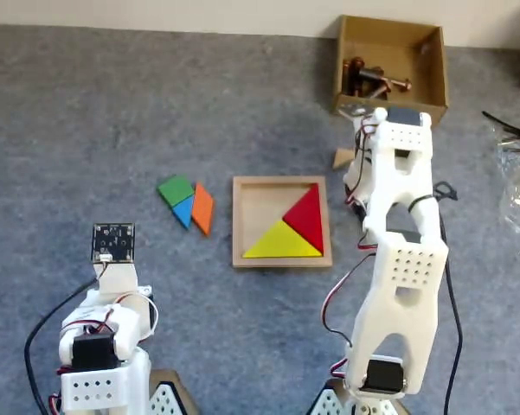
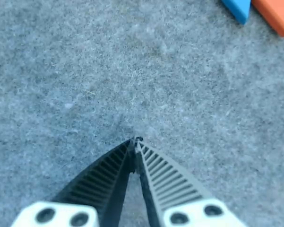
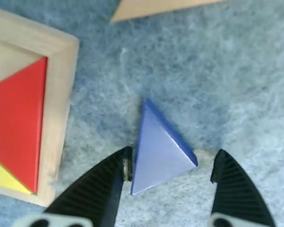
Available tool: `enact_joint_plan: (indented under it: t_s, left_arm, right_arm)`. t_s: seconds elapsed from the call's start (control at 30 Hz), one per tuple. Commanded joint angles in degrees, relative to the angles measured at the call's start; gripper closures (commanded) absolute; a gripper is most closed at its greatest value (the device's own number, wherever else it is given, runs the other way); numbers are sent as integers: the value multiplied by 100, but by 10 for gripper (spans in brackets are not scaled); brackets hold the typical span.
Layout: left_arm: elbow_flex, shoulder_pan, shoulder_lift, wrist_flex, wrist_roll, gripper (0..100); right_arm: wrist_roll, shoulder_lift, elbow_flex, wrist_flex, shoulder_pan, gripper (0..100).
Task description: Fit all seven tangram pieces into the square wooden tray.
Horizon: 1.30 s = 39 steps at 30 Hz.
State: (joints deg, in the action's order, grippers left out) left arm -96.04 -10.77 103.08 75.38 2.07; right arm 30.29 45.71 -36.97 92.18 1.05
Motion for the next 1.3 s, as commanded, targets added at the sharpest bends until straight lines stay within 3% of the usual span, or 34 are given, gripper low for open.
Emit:
enact_joint_plan:
  t_s: [0.0, 0.33, 0.5, 1.27]
  left_arm:
    - [-119, -48, -40, 44, 9, 995]
    - [-119, -48, -40, 44, 9, 995]
    - [-119, -48, -40, 44, 9, 995]
    - [-119, -48, -40, 44, 9, 995]
  right_arm:
    - [-53, -92, -40, -75, 31, 745]
    - [-53, 435, -84, -31, 22, 748]
    - [-316, 479, -92, -22, 40, 818]
    - [-325, 462, -567, 215, 57, 825]
